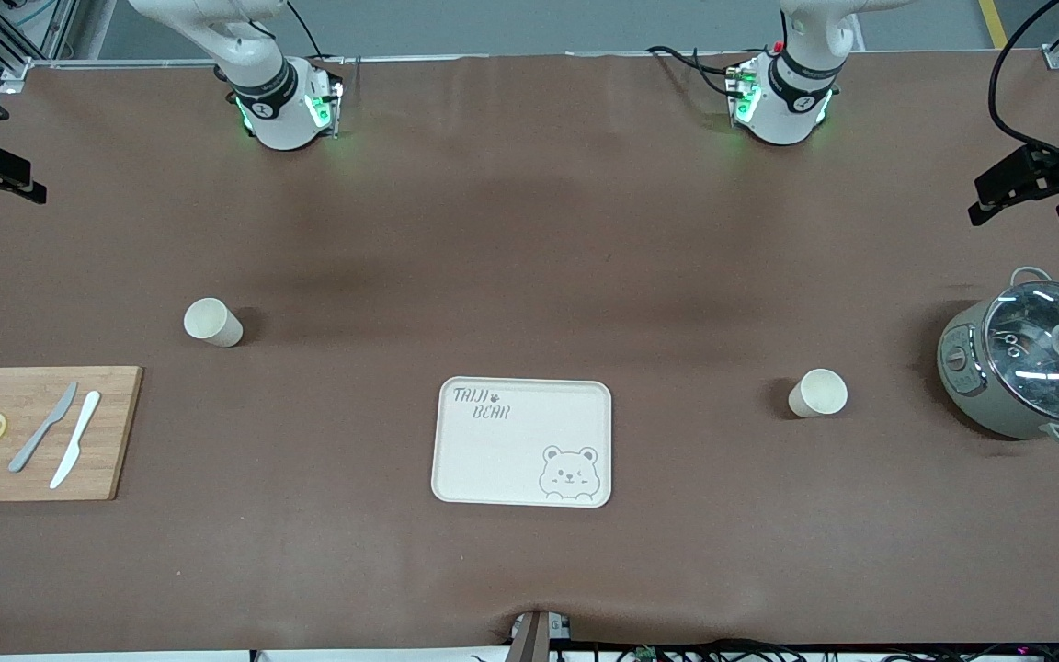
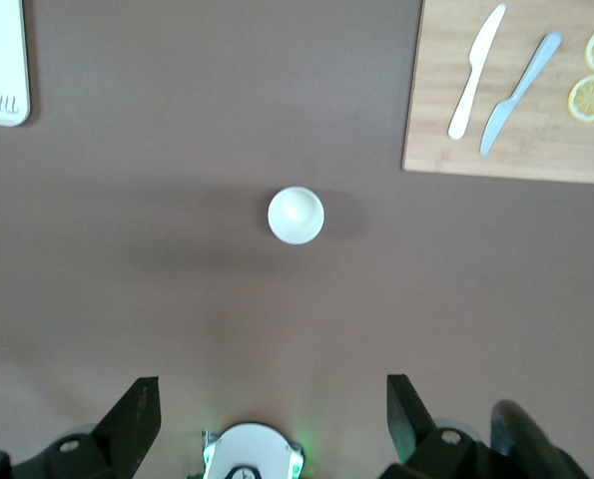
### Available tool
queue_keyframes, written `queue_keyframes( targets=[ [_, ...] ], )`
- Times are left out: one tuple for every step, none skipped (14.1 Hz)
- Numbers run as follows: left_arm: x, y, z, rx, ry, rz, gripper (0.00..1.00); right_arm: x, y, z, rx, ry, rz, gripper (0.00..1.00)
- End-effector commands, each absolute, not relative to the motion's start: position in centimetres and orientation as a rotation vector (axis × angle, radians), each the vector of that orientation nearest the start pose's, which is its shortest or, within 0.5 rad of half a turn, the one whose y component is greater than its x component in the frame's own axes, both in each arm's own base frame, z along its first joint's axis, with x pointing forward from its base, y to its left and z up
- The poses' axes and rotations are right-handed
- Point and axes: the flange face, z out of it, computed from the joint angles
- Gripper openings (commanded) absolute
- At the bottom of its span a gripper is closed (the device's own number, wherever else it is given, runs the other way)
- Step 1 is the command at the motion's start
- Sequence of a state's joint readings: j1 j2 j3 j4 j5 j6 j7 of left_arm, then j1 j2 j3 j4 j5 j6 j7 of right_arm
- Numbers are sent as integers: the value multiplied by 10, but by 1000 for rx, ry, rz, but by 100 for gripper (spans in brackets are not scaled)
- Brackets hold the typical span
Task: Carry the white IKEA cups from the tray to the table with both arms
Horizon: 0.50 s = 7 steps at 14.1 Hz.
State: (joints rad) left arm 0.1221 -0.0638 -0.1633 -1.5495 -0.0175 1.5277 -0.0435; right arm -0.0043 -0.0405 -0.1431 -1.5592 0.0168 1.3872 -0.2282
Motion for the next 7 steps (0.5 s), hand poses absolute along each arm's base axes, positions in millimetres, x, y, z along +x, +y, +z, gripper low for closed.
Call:
queue_keyframes(
  targets=[
    [517, -36, 659, -3145, 7, -108, 100, 511, -73, 646, -3108, -135, 122, 100],
    [518, -35, 660, -3146, 14, -110, 100, 514, -64, 647, -3110, -161, 106, 100],
    [521, -35, 660, -3148, 12, -110, 100, 515, -58, 646, -3109, -181, 106, 100],
    [522, -35, 660, -3147, 12, -110, 100, 515, -57, 646, -3109, -183, 106, 100],
    [522, -35, 660, -3147, 17, -113, 100, 514, -55, 649, -3110, -190, 99, 100],
    [522, -35, 663, -3147, 20, -120, 100, 515, -47, 649, -3109, -214, 97, 100],
    [522, -35, 668, -3147, 18, -134, 100, 516, -40, 648, -3108, -236, 99, 100]
  ],
)
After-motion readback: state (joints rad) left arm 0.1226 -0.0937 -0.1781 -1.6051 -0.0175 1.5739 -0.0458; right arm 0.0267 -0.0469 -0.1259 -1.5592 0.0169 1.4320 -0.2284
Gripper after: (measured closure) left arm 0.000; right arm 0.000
